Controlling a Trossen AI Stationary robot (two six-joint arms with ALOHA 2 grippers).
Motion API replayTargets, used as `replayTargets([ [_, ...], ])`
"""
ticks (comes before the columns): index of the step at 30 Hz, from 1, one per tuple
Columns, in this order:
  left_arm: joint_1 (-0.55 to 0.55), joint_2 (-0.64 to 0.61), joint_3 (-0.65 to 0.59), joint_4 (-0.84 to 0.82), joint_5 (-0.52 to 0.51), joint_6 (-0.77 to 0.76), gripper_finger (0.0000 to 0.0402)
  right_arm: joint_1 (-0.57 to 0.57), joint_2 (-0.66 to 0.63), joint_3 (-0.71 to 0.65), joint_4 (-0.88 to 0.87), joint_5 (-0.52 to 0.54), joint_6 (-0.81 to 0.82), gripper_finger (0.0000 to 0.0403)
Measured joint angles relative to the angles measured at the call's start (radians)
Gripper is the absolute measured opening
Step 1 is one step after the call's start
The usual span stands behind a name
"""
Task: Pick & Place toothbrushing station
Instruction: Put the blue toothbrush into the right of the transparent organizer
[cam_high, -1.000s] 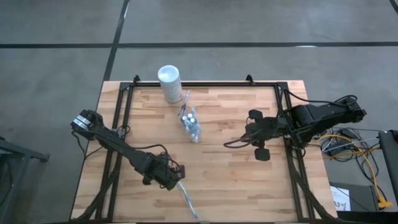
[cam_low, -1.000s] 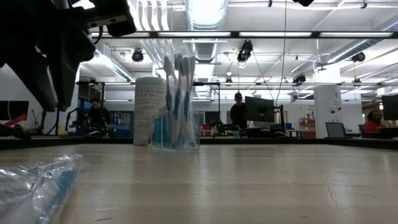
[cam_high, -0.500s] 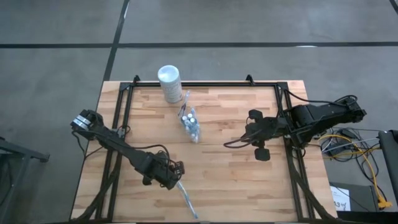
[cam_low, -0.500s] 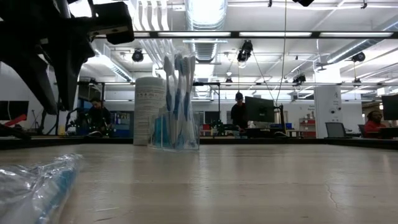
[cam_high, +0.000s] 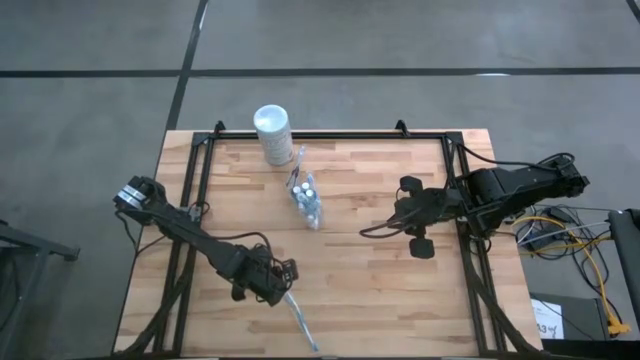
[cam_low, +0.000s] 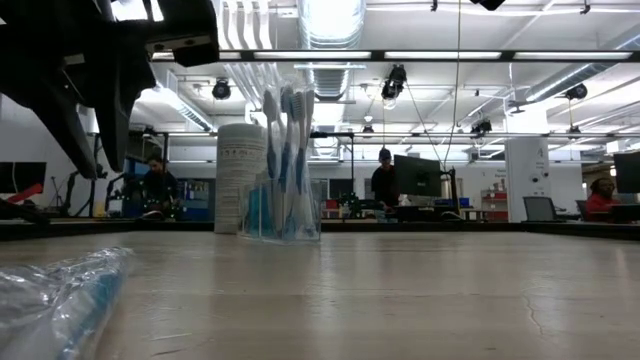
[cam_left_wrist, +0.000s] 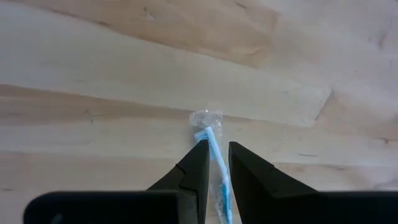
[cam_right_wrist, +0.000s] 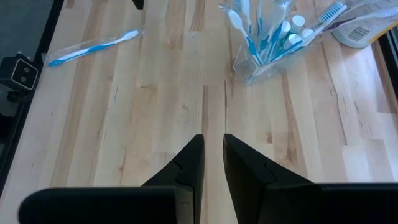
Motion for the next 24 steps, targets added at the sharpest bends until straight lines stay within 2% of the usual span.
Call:
replayTargets([
  [9,-0.005,0.059,0.0,0.109,0.046,-0.049,0.0068,0.0,0.0,0.0,0.0,0.0,-0.001,0.0054],
  [19,-0.005,0.087,0.009,0.12,0.048,-0.104,0.0161,0.0,0.0,0.0,0.0,0.0,-0.001,0.0054],
  [24,-0.003,0.115,0.008,0.132,0.048,-0.121,0.0178,0.0,0.0,0.0,0.001,0.0,-0.001,0.0054],
])
